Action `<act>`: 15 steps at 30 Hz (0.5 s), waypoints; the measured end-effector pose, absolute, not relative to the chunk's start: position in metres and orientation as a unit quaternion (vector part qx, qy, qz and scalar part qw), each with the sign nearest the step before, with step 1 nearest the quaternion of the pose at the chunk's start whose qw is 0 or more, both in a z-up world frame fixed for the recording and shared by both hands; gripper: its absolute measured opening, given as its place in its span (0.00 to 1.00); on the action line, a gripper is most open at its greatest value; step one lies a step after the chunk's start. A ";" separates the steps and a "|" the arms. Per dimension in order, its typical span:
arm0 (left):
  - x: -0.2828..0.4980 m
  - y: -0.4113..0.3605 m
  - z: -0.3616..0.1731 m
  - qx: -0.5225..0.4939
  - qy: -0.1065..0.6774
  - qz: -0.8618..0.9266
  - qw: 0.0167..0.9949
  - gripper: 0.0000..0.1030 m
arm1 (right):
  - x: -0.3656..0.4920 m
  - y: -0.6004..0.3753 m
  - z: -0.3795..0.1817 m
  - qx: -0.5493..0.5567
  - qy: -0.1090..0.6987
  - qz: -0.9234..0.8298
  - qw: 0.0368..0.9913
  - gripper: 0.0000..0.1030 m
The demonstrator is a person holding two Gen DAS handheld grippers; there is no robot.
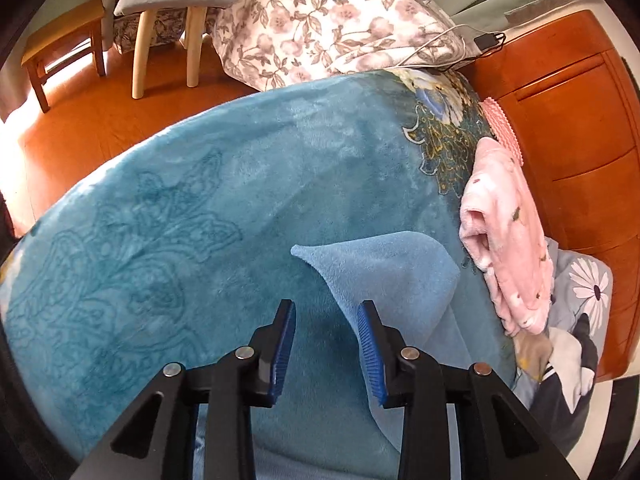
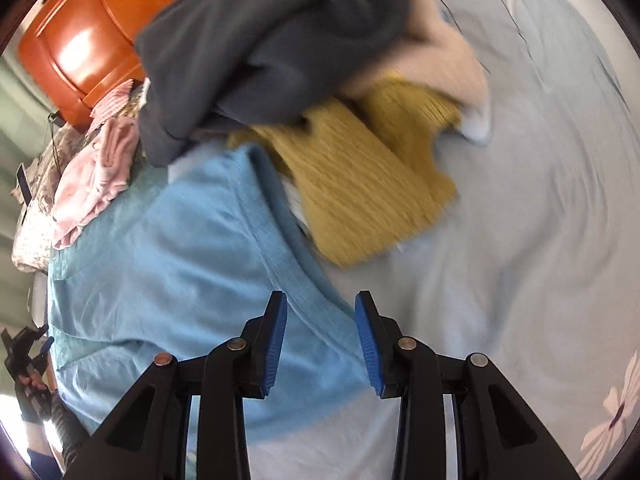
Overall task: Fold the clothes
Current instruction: 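Open both grippers and regrasp the garment edges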
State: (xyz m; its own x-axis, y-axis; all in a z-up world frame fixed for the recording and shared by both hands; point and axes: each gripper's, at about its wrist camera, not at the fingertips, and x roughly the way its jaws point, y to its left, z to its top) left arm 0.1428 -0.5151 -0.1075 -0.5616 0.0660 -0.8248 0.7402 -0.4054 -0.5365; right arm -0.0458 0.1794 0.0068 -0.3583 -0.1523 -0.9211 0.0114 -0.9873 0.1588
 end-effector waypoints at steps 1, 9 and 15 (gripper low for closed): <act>0.140 -0.516 -0.111 0.406 0.498 -0.731 0.229 0.35 | -0.051 0.172 0.008 0.558 -0.064 -0.825 0.056 0.35; 0.125 -0.529 -0.123 0.360 0.545 -0.728 0.208 0.42 | -0.119 0.137 -0.005 0.541 -0.083 -0.833 0.080 0.35; 0.121 -0.535 -0.123 0.326 0.567 -0.732 0.190 0.40 | -0.139 0.132 -0.015 0.550 -0.113 -0.823 0.086 0.31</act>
